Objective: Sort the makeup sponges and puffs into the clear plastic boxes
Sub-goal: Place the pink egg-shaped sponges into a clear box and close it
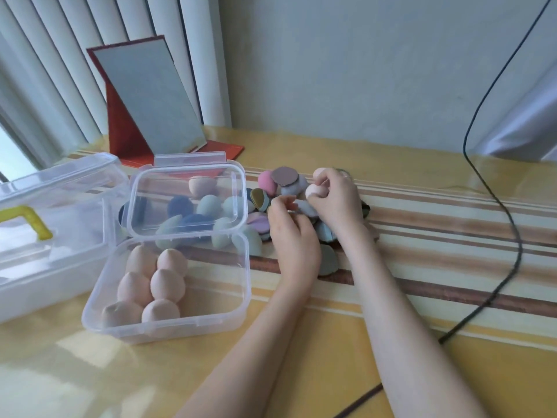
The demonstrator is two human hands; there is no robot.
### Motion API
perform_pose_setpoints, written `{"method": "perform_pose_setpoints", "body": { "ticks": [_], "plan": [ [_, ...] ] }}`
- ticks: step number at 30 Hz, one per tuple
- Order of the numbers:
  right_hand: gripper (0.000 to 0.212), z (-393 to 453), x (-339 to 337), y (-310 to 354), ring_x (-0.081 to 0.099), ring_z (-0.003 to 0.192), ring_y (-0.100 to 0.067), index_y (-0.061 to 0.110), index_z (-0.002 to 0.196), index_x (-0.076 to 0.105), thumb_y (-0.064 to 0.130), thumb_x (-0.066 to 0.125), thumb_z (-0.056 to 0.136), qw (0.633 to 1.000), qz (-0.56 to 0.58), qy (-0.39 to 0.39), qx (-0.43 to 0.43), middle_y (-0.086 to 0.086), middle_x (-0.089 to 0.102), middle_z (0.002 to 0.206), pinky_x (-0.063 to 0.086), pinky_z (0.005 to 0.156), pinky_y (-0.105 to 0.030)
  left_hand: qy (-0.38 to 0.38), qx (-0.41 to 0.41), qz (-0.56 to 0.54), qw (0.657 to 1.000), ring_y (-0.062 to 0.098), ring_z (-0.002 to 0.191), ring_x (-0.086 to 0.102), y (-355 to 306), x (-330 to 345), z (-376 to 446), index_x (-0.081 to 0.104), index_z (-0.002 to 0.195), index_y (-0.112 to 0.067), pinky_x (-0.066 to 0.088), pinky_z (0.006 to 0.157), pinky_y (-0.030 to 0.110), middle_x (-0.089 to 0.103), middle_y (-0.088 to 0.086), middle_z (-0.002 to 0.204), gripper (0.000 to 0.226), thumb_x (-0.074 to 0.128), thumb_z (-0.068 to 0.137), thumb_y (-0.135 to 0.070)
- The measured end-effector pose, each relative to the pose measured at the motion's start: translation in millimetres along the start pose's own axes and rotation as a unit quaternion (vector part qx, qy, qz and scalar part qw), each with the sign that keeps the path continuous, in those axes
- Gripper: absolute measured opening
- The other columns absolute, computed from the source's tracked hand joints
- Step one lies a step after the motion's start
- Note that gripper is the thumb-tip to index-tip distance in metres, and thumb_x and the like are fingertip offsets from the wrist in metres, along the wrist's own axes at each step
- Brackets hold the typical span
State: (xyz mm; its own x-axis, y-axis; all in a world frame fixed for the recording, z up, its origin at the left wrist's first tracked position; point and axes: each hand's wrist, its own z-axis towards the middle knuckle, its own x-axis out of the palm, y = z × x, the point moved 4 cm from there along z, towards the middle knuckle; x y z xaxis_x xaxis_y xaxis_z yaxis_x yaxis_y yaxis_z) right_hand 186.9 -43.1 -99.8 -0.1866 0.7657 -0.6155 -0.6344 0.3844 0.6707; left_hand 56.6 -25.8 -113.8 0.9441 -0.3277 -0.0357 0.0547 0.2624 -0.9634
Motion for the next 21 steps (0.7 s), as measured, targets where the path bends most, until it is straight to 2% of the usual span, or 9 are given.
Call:
{"method": "perform_pose_setpoints", "body": {
  "ticks": [4, 7, 9, 11, 14, 16, 17, 19, 21],
  "plan": [
    [0.006, 4, -24, 14, 0.055, 0.068, -0.017, 0.020, 0.074, 0.057, 0.016, 0.058, 0.069, 0.964, 0.256, 0.020, 0.072, 0.004, 0.057, 0.076, 0.044, 0.052, -0.025, 0.023, -0.027, -0.026, 0.999, 0.014, 0.101, 0.055, 5, 3, 4, 0.045, 0.136, -0.023, 0.044, 0.094, 0.030, 0.057, 0.001, 0.118, 0.041, 0.043, 0.095, -0.020],
    [0.012, 0, -31, 30, 0.050, 0.065, -0.011, 0.015, 0.075, 0.057, 0.011, 0.047, 0.070, 0.930, 0.317, 0.179, 0.047, 0.002, 0.055, 0.074, 0.038, 0.054, -0.019, 0.044, -0.018, -0.050, 0.998, 0.027, 0.108, 0.057, 4, 4, 5, 0.035, 0.142, -0.038, 0.047, 0.097, 0.048, 0.058, 0.005, 0.124, 0.051, 0.042, 0.092, -0.045],
    [0.019, -9, -26, 39, 0.053, 0.065, -0.007, 0.012, 0.080, 0.062, 0.004, 0.045, 0.078, 0.919, 0.277, 0.278, 0.019, 0.001, 0.060, 0.076, 0.040, 0.053, -0.016, 0.058, -0.023, -0.064, 0.996, 0.027, 0.115, 0.057, 1, 4, 5, 0.038, 0.140, -0.037, 0.047, 0.097, 0.050, 0.058, 0.002, 0.129, 0.053, 0.045, 0.089, -0.051],
    [0.023, -9, -22, 39, 0.056, 0.063, -0.003, 0.011, 0.080, 0.066, 0.001, 0.046, 0.083, 0.932, 0.246, 0.267, 0.021, 0.001, 0.064, 0.077, 0.042, 0.054, -0.014, 0.040, -0.032, -0.079, 0.996, 0.026, 0.107, 0.061, -1, 2, 6, 0.051, 0.128, -0.031, 0.051, 0.090, 0.051, 0.062, 0.001, 0.119, 0.042, 0.052, 0.088, -0.045],
    [0.024, 10, -25, 23, 0.065, 0.069, -0.010, 0.017, 0.076, 0.068, 0.006, 0.049, 0.087, 0.967, 0.234, 0.090, 0.049, -0.001, 0.070, 0.074, 0.049, 0.062, -0.028, -0.022, -0.046, -0.069, 0.996, 0.027, 0.092, 0.063, 6, -2, 10, 0.054, 0.107, -0.033, 0.054, 0.076, 0.053, 0.060, 0.005, 0.105, 0.022, 0.056, 0.085, -0.038],
    [0.026, 26, -27, 9, 0.065, 0.092, -0.023, 0.017, 0.096, 0.068, 0.007, 0.045, 0.088, 0.991, 0.132, -0.009, 0.024, -0.006, 0.071, 0.097, 0.051, 0.080, -0.036, -0.034, -0.068, -0.071, 0.995, 0.025, 0.092, 0.061, 10, -3, 11, 0.052, 0.099, -0.035, 0.055, 0.076, 0.052, 0.057, 0.005, 0.105, 0.017, 0.058, 0.083, -0.032],
    [0.033, 32, -23, 2, 0.060, 0.105, -0.026, 0.015, 0.112, 0.065, 0.007, 0.044, 0.088, 0.998, 0.066, -0.010, 0.007, -0.008, 0.068, 0.113, 0.048, 0.088, -0.037, -0.033, -0.074, -0.071, 0.994, 0.024, 0.092, 0.061, 10, -2, 11, 0.051, 0.097, -0.035, 0.055, 0.078, 0.050, 0.056, 0.005, 0.106, 0.018, 0.059, 0.082, -0.028],
    [0.047, 39, -3, -11, 0.045, 0.126, -0.029, 0.020, 0.136, 0.051, 0.010, 0.044, 0.091, 0.995, -0.064, 0.069, -0.008, -0.006, 0.052, 0.140, 0.041, 0.100, -0.041, -0.029, -0.073, -0.062, 0.995, 0.020, 0.092, 0.060, 8, -1, 10, 0.051, 0.098, -0.029, 0.054, 0.081, 0.047, 0.055, 0.007, 0.107, 0.020, 0.061, 0.083, -0.021],
    [0.052, 36, 14, -23, 0.034, 0.135, -0.027, 0.028, 0.142, 0.043, 0.013, 0.047, 0.093, 0.976, -0.146, 0.162, 0.000, 0.000, 0.039, 0.150, 0.036, 0.105, -0.044, -0.029, -0.073, -0.064, 0.995, 0.019, 0.091, 0.060, 10, -1, 10, 0.051, 0.099, -0.027, 0.054, 0.083, 0.045, 0.056, 0.007, 0.107, 0.021, 0.062, 0.083, -0.019]
  ]
}}
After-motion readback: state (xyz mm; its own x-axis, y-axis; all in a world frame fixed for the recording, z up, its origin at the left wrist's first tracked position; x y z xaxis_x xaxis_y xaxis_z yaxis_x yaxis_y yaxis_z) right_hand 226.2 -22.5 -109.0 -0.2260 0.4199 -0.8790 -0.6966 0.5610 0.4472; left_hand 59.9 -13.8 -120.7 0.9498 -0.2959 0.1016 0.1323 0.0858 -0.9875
